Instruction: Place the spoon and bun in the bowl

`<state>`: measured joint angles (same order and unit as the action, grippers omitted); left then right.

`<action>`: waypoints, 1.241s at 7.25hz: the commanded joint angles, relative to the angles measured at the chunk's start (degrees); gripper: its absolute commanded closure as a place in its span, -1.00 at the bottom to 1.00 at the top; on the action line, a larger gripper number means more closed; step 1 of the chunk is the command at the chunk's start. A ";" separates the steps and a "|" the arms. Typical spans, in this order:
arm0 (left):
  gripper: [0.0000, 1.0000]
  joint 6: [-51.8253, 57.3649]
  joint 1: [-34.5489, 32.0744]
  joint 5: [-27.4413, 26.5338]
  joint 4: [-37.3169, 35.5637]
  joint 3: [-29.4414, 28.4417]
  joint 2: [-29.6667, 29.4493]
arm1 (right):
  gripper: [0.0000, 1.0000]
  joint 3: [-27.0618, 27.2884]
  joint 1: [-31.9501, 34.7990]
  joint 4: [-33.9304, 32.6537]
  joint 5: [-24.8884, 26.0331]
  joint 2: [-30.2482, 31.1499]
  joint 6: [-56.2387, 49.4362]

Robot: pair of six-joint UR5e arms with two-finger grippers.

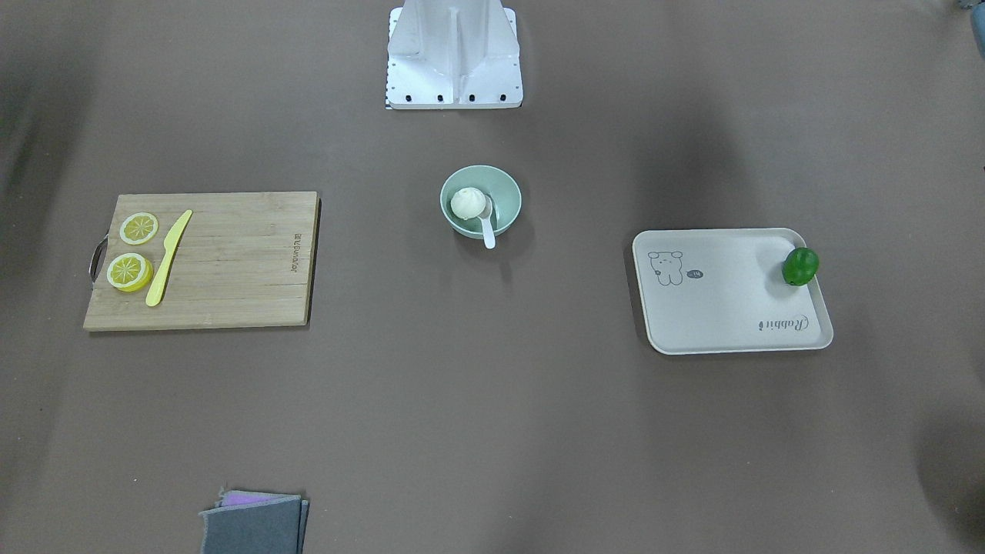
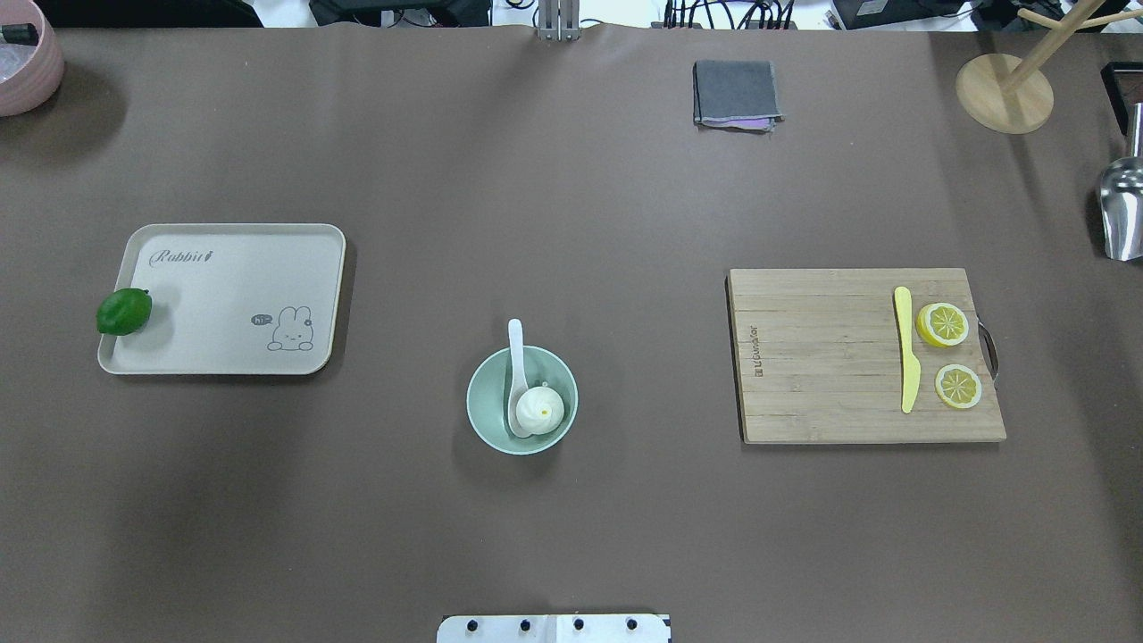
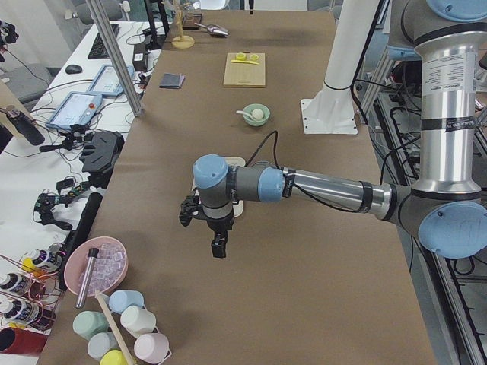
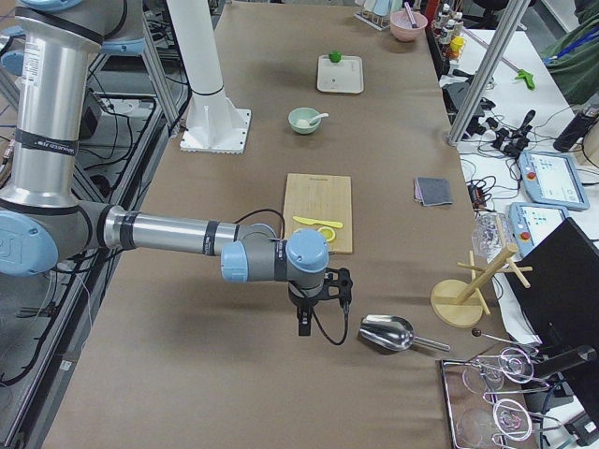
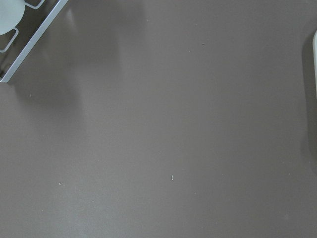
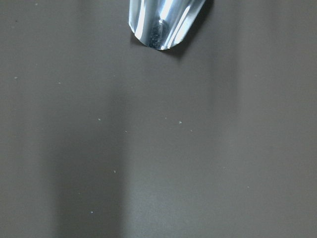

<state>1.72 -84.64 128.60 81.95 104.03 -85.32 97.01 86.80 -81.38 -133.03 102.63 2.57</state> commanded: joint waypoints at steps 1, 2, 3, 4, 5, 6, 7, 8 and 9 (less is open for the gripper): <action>-0.97 0.30 0.00 -0.19 0.05 2.30 0.15 | -1.00 0.20 1.18 0.08 0.05 0.99 -0.02; -0.97 0.39 0.00 -0.19 0.05 2.49 0.68 | -1.00 -0.24 1.18 1.13 -0.21 1.08 -0.02; -0.97 0.39 0.00 -0.28 0.05 1.97 0.85 | -1.00 -0.33 1.18 2.53 -0.47 1.69 0.06; -0.97 0.30 0.00 -0.36 0.05 1.88 0.86 | -1.00 -0.42 1.18 2.80 -0.74 1.78 0.24; -0.97 0.30 0.00 -0.36 0.05 1.96 0.86 | -1.00 -0.50 1.18 2.81 -1.26 1.78 0.24; -0.97 0.30 0.00 -0.36 0.05 1.88 0.86 | -1.00 -0.50 1.18 2.81 -1.27 1.78 0.24; -0.97 0.30 0.00 -0.36 0.05 1.88 0.86 | -1.00 -0.68 1.09 2.89 -1.27 1.70 0.24; -0.97 0.30 0.00 -0.36 0.05 1.88 1.03 | -1.00 -0.68 1.09 2.89 -1.27 1.70 0.15; -0.97 0.30 0.00 -0.36 0.05 1.88 0.86 | -1.00 -0.68 1.09 3.42 -1.18 1.78 0.07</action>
<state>2.02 -84.64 128.23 82.00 105.91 -84.38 96.36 87.90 -78.39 -134.27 104.36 2.74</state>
